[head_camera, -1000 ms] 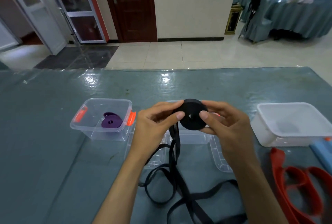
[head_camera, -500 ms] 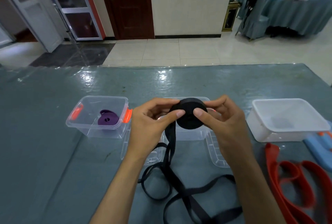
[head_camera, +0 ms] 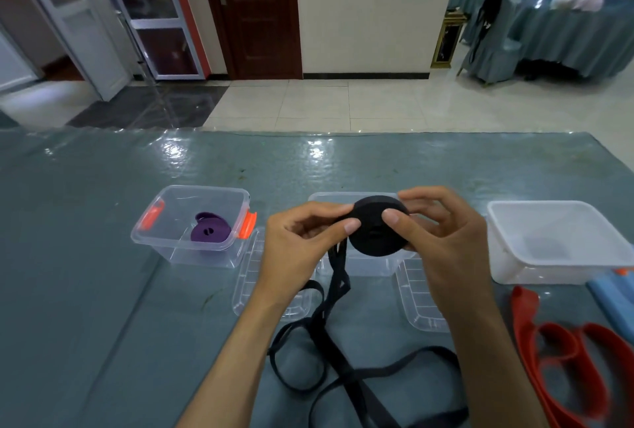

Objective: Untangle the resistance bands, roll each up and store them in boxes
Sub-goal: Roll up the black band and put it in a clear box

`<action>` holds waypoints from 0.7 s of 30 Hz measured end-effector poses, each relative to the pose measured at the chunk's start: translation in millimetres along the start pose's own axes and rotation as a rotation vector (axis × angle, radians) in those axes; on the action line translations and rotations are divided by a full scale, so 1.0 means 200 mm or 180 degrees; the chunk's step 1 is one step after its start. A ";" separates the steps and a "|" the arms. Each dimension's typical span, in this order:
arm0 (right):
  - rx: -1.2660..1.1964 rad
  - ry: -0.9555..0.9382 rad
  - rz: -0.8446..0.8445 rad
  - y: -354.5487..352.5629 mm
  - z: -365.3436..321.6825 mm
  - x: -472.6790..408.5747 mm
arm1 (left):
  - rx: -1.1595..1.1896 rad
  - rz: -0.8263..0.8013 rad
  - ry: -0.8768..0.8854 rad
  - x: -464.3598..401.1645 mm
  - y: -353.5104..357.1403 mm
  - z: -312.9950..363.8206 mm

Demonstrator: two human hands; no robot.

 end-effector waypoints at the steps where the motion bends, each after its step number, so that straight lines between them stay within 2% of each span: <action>1: 0.0125 -0.0138 0.0012 0.00 -0.01 0.00 | 0.0069 -0.0061 -0.0024 0.01 0.00 -0.02; 4: 0.0091 -0.0146 0.0069 0.02 0.02 0.00 | 0.0253 -0.0078 -0.0041 0.01 -0.01 -0.03; 10: 0.0167 0.0111 -0.0109 -0.01 0.04 -0.02 | -0.0153 0.0123 0.0030 0.00 -0.02 0.01; 15: 0.0574 -0.0271 -0.0085 0.00 0.02 -0.04 | -0.0087 -0.0049 -0.0278 0.01 -0.01 -0.03; 18: 0.0571 0.0075 -0.0260 0.00 0.07 -0.02 | -0.0039 0.0197 -0.0273 0.00 -0.04 -0.03; 21: 0.0604 0.0231 -0.0195 -0.02 0.08 -0.02 | -0.0211 0.0299 -0.0195 0.00 -0.03 -0.01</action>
Point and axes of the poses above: each hand's wrist, its own x-axis away from the middle knuckle, its own y-axis out of the palm, z = x × y, the point moved 3 cm from there along -x, towards the middle knuckle, and after that the axes turned 12 degrees about -z, right-handed, at the moved point
